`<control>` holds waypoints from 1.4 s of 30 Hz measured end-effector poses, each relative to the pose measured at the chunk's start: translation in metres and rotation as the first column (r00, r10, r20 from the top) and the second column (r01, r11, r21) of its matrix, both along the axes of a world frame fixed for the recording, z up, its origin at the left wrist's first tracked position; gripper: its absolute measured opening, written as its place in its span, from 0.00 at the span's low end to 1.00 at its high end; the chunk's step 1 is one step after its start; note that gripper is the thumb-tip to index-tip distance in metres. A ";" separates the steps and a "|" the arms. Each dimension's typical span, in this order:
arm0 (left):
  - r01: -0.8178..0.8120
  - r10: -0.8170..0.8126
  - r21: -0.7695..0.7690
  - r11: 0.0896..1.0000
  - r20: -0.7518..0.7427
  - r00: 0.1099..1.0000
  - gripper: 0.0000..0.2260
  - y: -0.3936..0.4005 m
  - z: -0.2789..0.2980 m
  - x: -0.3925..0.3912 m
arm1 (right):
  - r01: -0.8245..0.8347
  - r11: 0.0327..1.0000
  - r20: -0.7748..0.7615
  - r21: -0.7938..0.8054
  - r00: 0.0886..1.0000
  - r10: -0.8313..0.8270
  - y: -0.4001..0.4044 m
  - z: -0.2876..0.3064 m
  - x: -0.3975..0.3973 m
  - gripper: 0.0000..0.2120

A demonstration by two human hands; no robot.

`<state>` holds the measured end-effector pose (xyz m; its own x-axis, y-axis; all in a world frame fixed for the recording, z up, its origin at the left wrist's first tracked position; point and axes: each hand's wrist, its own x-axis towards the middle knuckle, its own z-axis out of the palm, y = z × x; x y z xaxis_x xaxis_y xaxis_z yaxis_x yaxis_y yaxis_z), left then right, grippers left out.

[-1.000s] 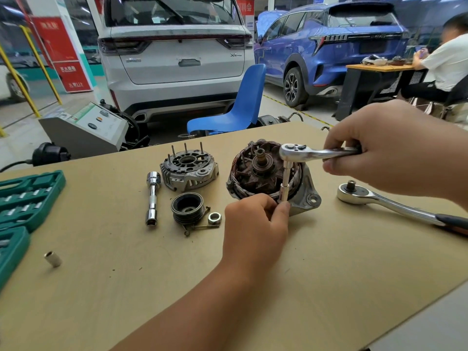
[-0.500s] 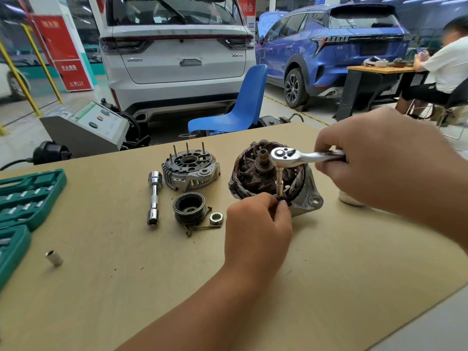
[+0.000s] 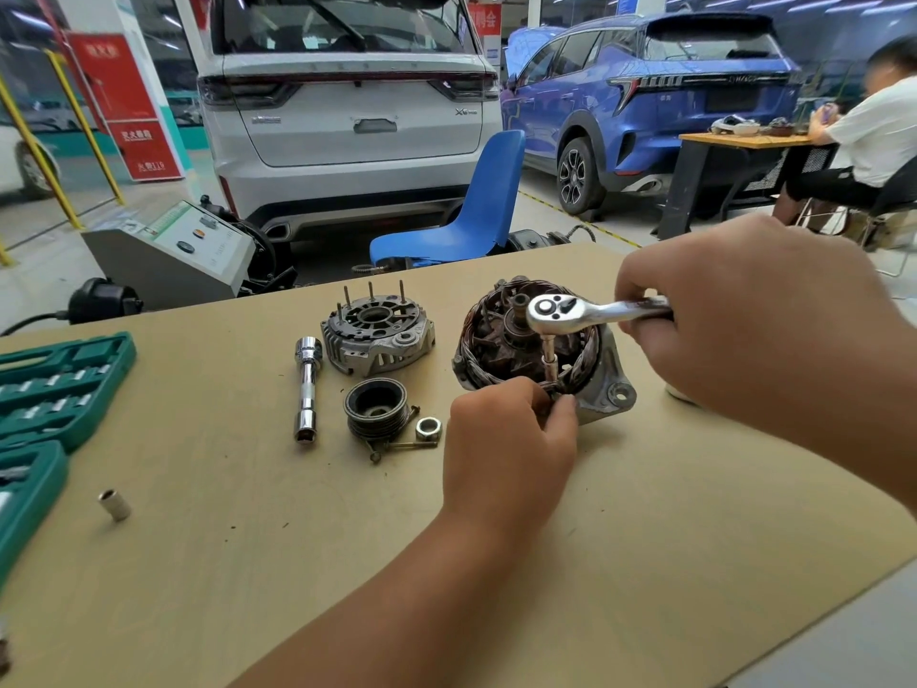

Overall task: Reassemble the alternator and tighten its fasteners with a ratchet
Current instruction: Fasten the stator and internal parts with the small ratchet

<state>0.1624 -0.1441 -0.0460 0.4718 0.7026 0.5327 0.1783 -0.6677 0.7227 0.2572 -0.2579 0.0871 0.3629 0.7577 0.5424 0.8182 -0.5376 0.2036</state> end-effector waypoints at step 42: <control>0.044 -0.045 0.011 0.999 0.060 0.997 0.05 0.002 -0.005 0.000 | -0.090 0.988 -0.432 -0.124 0.901 0.028 -0.015 0.018 -0.016 0.12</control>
